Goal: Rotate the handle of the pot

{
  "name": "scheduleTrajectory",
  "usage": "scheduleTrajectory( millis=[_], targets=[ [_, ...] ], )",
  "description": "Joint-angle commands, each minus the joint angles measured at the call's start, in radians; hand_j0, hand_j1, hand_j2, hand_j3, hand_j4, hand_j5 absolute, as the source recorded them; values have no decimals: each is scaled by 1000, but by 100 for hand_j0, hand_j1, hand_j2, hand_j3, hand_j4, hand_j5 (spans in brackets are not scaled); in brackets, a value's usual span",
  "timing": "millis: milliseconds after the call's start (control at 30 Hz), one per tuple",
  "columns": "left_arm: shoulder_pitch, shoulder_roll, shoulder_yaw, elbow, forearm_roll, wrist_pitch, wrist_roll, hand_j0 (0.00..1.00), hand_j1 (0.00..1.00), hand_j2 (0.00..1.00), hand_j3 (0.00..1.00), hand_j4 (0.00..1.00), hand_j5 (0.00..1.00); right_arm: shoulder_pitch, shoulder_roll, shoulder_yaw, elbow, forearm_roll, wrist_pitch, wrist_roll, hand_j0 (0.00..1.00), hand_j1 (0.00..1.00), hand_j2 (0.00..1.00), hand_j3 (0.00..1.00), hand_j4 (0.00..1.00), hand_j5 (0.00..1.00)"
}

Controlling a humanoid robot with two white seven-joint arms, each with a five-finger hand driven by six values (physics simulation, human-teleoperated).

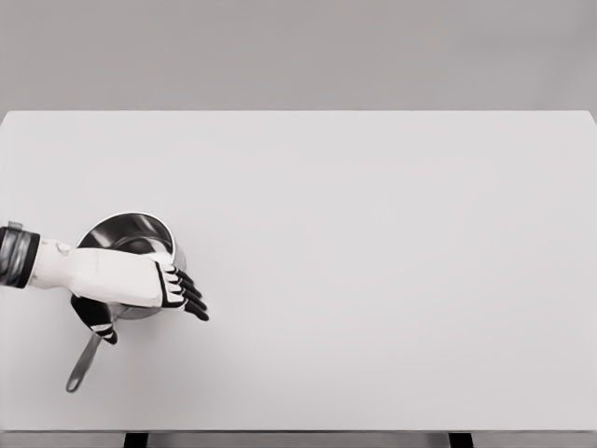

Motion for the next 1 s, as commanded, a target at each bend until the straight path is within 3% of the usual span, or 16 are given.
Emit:
scheduleTrajectory(
  millis=[0, 167, 667, 967],
  targets=[
    [0, 1, 4, 0, -7, 2, -1, 100, 100, 100, 100, 100, 100, 0, 0, 1, 0, -1, 0, 0, 100, 100, 100, 100, 100, 100],
    [-8, 24, 6, 1, -10, 2, -25, 100, 100, 100, 100, 100, 100, 0, 0, -1, 0, -1, 0, 0, 100, 100, 100, 100, 100, 100],
    [-41, 26, 32, 1, -162, 2, -35, 100, 100, 100, 100, 100, 100, 0, 0, -1, 0, -1, 0, 0, 100, 100, 100, 100, 100, 100],
    [-52, 27, 112, 40, -188, 2, -35, 100, 100, 100, 100, 100, 100, 0, 0, 1, 0, -1, 0, 0, 100, 100, 100, 100, 100, 100]
  ],
)
